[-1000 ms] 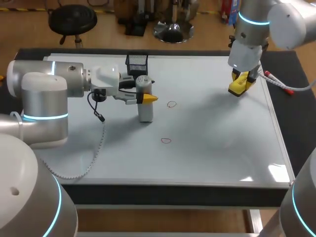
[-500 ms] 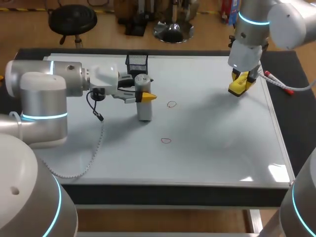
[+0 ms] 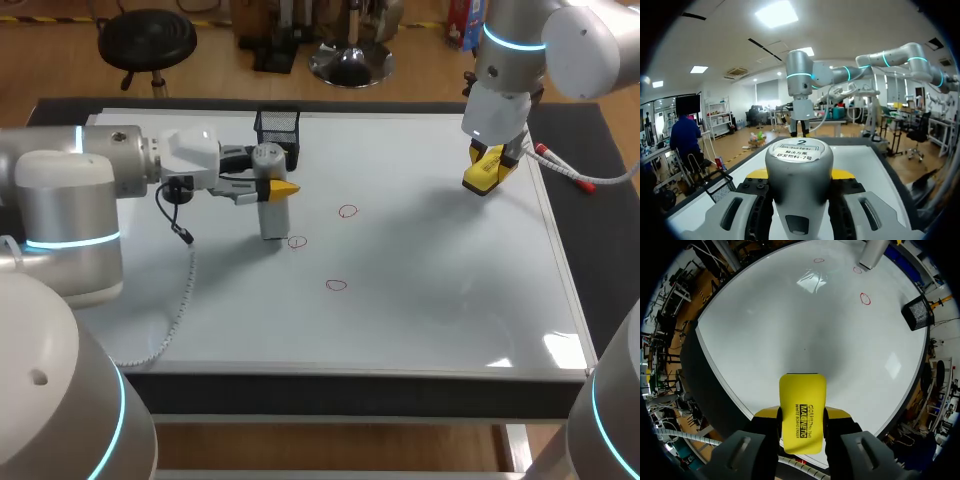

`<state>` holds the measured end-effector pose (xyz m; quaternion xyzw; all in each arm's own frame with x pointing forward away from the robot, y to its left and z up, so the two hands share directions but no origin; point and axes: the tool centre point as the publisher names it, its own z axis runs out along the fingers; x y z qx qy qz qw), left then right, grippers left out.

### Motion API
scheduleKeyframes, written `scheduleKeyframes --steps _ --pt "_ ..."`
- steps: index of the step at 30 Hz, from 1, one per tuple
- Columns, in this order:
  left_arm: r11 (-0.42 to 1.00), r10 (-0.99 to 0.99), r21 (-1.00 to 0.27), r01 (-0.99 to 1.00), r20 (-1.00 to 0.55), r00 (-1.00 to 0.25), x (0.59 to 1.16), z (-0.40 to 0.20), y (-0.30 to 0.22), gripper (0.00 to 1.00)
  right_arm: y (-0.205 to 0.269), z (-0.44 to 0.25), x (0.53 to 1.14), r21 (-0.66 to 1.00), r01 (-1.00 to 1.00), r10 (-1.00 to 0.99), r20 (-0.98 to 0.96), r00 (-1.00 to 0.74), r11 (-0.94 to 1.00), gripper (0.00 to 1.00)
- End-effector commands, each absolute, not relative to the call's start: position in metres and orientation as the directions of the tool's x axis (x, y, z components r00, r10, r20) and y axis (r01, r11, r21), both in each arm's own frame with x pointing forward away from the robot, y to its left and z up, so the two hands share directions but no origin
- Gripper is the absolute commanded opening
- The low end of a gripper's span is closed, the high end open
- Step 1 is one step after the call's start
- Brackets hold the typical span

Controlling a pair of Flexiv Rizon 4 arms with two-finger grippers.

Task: Pick up the inspection probe, press it on each red-marked spot on the whiteboard one by one, put down the probe, pick up the eraser, and wipe off all the red marks.

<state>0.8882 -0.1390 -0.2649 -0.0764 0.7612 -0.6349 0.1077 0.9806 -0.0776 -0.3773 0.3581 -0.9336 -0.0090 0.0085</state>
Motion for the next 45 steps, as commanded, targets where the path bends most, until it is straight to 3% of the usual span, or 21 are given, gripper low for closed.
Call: scheduleKeyframes --steps 1,27,45 --pt "0.179 -0.304 -0.984 0.016 -0.071 -0.950 0.876 -0.256 -0.121 0.00 -0.078 -0.377 0.982 0.022 -0.669 -0.670 0.013 -0.743 0.743 0.00" --pt "0.211 -0.484 -0.977 0.002 -0.106 -0.869 0.851 -0.241 -0.009 0.00 -0.078 -0.377 0.982 0.022 -0.669 -0.670 0.013 -0.743 0.743 0.00" --pt "0.229 -0.555 -0.973 -0.027 -0.108 -0.825 0.830 -0.243 0.038 0.00 -0.078 -0.377 0.982 0.022 -0.669 -0.670 0.013 -0.743 0.743 0.00"
